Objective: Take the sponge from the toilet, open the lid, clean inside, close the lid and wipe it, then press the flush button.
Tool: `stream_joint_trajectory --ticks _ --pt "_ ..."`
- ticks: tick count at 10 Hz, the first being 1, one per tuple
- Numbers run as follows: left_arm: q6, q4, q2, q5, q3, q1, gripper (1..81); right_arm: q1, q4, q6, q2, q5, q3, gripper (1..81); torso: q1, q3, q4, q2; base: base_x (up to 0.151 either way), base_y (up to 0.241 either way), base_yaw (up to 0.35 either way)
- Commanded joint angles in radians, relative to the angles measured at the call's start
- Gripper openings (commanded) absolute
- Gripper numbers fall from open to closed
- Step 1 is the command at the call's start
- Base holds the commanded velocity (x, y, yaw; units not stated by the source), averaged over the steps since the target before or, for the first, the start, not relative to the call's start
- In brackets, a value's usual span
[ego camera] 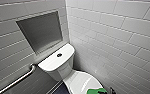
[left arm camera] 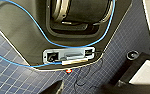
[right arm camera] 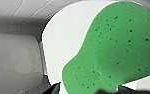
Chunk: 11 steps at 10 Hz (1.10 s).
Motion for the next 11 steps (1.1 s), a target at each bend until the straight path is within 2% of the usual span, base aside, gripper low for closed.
stream_joint_trajectory --ticks 1,5,7,9,11 --pt "-0.006 -0.004 0.002 0.091 0.011 0.037 81.1 0.081 0.023 0.002 -0.008 -0.029 0.016 81.1 -0.001 0.000 0.000 0.003 0.000 0.000 0.000" --pt "-0.006 -0.004 0.006 0.092 0.011 0.032 81.1 0.064 0.067 0.002 -0.033 -0.029 0.070 81.1 0.010 0.000 0.000 -0.013 0.000 0.000 0.000" --pt "-0.006 -0.004 0.008 0.092 0.011 0.032 81.1 0.055 0.129 0.000 -0.031 -0.029 0.058 81.1 0.010 0.000 0.000 -0.013 0.000 0.000 0.000" --pt "-0.007 -0.005 0.005 0.092 0.011 0.032 81.1 0.058 0.242 0.000 -0.014 -0.029 0.022 81.1 0.010 0.000 0.000 -0.014 0.000 0.000 0.000" --pt "-0.007 -0.007 0.005 0.091 0.011 0.032 81.1 0.067 0.250 0.000 -0.002 -0.031 -0.017 81.1 0.010 0.000 0.000 -0.014 0.000 0.000 0.000"
